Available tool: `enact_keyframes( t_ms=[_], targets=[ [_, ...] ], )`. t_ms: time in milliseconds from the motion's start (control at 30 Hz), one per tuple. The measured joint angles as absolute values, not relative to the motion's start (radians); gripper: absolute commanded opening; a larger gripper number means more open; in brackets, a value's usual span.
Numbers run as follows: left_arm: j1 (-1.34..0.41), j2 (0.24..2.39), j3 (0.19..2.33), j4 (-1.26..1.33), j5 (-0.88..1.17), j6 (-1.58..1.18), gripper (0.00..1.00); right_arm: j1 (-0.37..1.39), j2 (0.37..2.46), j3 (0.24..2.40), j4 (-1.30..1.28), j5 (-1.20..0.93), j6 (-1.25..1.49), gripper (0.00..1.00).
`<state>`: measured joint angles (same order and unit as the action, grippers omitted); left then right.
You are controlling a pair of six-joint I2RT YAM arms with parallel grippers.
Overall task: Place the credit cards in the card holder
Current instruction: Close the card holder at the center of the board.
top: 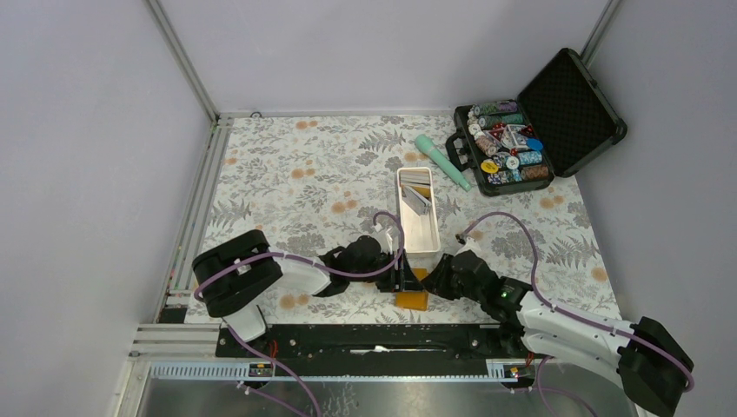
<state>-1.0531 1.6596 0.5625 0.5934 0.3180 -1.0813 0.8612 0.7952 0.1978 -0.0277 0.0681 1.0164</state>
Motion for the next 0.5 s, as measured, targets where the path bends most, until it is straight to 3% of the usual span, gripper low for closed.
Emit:
enact_keyframes(
  t_ms=[133, 367, 500],
  targets=[
    [-1.053, 1.66, 0.562, 0.593, 0.312, -1.076, 0.53, 0.861, 0.8, 0.193, -0.002, 0.062, 1.018, 0.0],
    [-1.051, 1.533, 0.531, 0.499, 0.247, -1.027, 0.73, 0.861, 0.722, 0.168, 0.014, 0.069, 1.027, 0.0],
    [-1.042, 1.371, 0.523, 0.392, 0.192, -0.987, 0.75, 0.861, 0.636, 0.139, 0.024, 0.07, 1.029, 0.0]
  ],
)
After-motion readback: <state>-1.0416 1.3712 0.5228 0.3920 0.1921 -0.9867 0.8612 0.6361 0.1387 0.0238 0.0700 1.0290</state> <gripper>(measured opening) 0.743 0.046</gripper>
